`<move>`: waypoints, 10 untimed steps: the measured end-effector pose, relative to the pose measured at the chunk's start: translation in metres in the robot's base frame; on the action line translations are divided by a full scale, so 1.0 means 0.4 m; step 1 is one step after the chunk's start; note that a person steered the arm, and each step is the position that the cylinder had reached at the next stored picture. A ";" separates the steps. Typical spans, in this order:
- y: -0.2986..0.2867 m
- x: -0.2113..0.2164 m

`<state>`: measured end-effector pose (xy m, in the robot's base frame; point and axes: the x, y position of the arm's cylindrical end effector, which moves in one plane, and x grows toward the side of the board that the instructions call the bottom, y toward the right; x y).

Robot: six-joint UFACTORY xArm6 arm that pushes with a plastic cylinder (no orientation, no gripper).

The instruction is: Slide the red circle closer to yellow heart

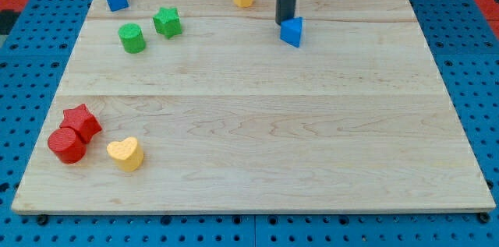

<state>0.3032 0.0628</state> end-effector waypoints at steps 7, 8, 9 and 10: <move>-0.918 0.507; -0.917 0.628; -0.879 0.669; -0.878 0.635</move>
<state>0.5571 -0.2882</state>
